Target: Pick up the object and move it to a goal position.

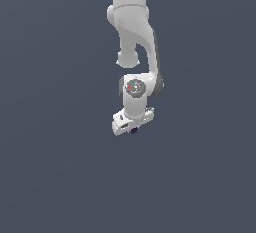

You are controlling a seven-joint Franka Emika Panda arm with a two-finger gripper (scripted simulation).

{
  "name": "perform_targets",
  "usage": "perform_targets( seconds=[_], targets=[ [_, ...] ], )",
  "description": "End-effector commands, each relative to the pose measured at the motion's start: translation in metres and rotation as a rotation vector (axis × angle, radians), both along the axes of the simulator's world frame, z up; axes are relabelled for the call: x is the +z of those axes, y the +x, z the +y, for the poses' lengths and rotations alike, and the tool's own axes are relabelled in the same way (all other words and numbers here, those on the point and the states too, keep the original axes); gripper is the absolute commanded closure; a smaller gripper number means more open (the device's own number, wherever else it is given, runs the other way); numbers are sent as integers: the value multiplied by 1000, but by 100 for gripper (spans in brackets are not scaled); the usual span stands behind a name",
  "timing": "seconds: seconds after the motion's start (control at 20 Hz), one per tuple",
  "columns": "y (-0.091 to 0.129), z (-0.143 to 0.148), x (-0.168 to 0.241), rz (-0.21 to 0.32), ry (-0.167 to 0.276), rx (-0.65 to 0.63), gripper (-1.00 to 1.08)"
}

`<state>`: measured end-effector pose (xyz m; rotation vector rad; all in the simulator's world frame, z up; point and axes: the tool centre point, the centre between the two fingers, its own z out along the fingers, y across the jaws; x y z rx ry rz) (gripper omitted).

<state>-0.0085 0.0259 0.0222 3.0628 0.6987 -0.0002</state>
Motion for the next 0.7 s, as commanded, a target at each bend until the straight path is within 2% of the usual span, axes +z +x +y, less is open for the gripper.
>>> perform_targets(
  seconds=[0.0,0.3,0.65],
  targets=[
    [0,0,0,0,0,0,108],
    [3,5,6,0,0,0,108],
    [19,27,36,0,0,0,108]
  ],
)
